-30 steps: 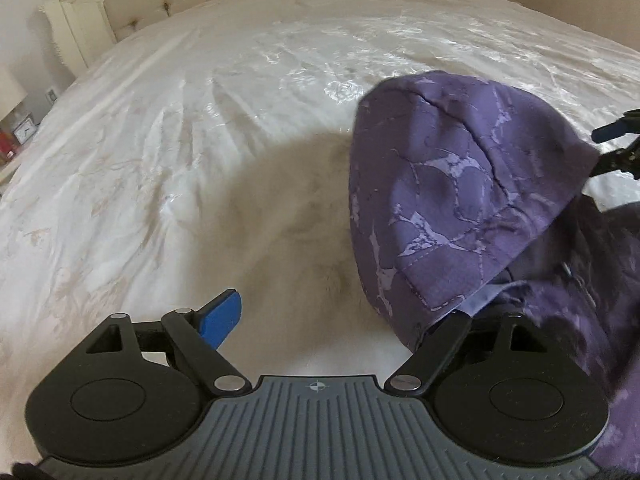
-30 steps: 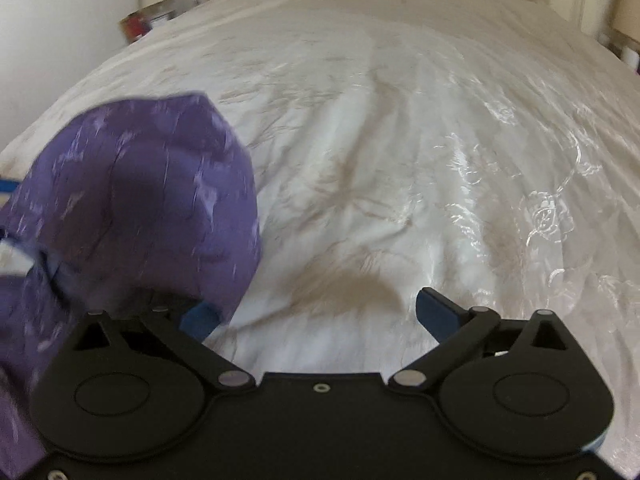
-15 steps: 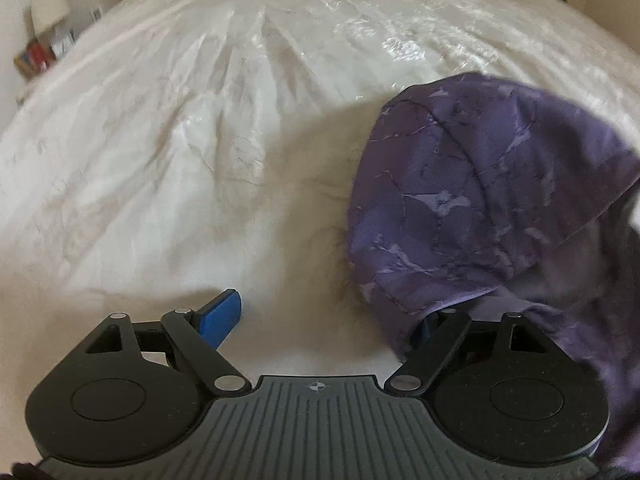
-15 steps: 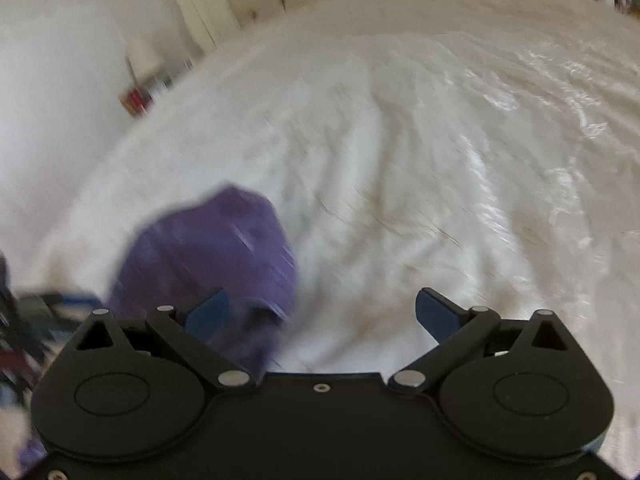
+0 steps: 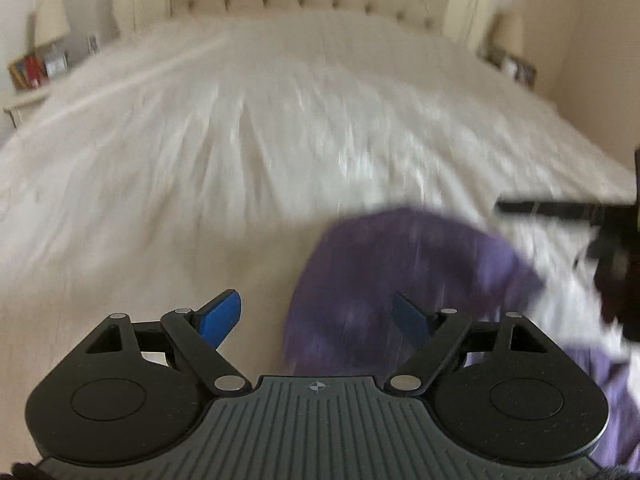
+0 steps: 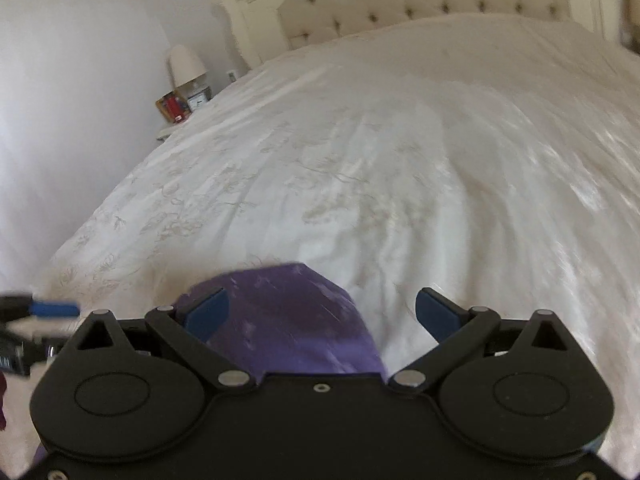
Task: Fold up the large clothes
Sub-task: 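Grasp the purple hood edge with the left gripper while the right gripper grasps beside it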
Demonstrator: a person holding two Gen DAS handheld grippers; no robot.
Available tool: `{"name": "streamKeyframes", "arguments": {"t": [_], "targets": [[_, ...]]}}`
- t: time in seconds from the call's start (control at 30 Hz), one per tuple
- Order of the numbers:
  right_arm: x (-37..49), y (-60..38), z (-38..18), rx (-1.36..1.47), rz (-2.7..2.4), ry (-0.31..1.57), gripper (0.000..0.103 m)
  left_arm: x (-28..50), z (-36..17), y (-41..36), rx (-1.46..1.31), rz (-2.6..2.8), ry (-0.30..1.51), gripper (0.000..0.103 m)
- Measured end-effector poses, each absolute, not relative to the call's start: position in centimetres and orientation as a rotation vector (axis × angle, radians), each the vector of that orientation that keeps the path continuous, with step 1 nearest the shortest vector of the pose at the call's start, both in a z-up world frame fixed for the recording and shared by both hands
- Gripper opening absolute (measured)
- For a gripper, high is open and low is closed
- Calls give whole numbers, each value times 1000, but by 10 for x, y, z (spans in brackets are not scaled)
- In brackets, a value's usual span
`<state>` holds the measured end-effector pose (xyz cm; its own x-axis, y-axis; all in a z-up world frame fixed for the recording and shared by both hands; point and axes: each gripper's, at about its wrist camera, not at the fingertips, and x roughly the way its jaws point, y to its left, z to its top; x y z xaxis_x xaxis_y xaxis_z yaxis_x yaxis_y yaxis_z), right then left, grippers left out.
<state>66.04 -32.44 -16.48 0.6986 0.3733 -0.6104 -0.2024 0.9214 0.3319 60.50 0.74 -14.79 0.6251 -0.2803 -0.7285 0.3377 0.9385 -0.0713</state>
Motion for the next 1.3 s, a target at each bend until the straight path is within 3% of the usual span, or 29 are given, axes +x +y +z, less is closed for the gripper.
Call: {"name": "streamKeyframes", "arguments": {"t": [0.2,0.27,0.33,0.4,0.57,0.73,0.87,0.93,1.0,1.07,1.17,1.2,1.23,1.27,1.3], "targets": [[677,-300,-191,207,332,804,99,648,-178,-35,38,-301,857,83],[681,-302,-211,171,289,866,97,656,-205,-41,83,-264,926,83],[684,-308,-237,116,221,947,86,660,-231,-39,120,-245,1004,84],[681,-318,-255,69,189,974,86,662,-254,-34,116,-258,1048,86],[677,-328,-246,67,234,956,85,665,-244,-23,88,-326,1052,86],[686,-346,-221,253,377,911,86,671,-232,-3,-61,-423,1052,86],[708,-340,-217,285,420,931,86,685,-244,-7,-62,-419,1098,57],[718,-330,-219,246,432,940,86,686,-249,-9,-42,-430,1098,55],[728,-318,-221,206,438,953,86,686,-247,-8,-32,-447,1075,45],[734,-309,-221,181,453,955,86,686,-246,-10,-19,-477,1058,29],[743,-299,-225,150,464,964,84,683,-244,-16,25,-507,1039,23],[745,-296,-226,138,462,973,79,682,-243,-18,46,-510,1034,22],[746,-294,-226,130,461,975,59,680,-241,-20,64,-515,1025,20],[746,-293,-225,118,451,980,23,678,-239,-20,72,-513,1018,19],[745,-294,-224,114,453,979,10,676,-236,-18,73,-514,1007,18]]}}
